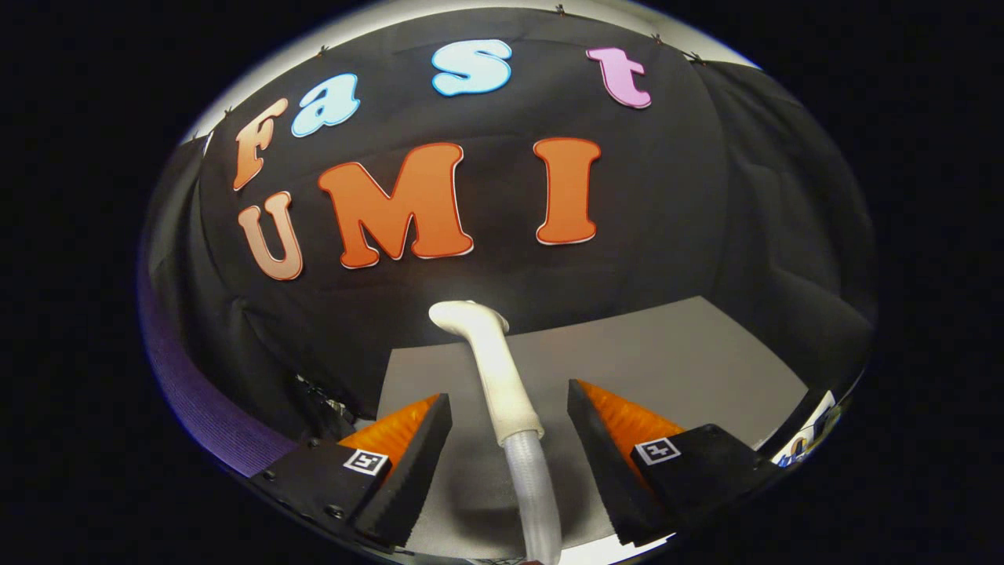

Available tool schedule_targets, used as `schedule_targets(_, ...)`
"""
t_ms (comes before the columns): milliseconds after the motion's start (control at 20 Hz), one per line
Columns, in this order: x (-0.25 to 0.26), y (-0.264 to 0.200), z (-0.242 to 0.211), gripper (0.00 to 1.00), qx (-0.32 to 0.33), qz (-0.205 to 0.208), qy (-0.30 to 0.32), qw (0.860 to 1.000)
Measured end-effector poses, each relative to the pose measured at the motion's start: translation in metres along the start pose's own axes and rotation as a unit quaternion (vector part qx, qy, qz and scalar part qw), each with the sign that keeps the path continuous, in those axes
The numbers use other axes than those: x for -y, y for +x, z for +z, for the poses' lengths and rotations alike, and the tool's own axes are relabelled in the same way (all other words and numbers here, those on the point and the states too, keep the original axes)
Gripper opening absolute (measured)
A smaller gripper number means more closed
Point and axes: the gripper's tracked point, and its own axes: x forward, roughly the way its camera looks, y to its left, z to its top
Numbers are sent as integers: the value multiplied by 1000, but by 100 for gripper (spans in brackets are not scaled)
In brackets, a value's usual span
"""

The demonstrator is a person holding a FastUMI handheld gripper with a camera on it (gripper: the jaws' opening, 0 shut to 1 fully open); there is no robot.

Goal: Iron the clothes twice with a garment steamer, once on the left side and once on the right side.

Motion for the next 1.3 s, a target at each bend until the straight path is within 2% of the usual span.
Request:
schedule_targets(150, 7, 20, -15, 99, -27, -4, -1, 1000)
schedule_targets(400, 0, 39, -34, 95, -67, 19, 4, 998)
schedule_targets(500, -6, 43, -36, 88, -79, 27, 4, 996)
schedule_targets(550, -5, 46, -39, 77, -88, 27, 7, 996)
schedule_targets(600, -3, 49, -42, 70, -96, 24, 9, 995)
schedule_targets(800, -1, 50, -46, 53, -108, 27, 21, 994)
schedule_targets(900, 0, 45, -44, 51, -106, 24, 21, 994)
schedule_targets(1050, 0, 44, -39, 43, -88, 16, 25, 996)
schedule_targets(1300, 1, 2, -14, 43, -40, 9, 50, 998)
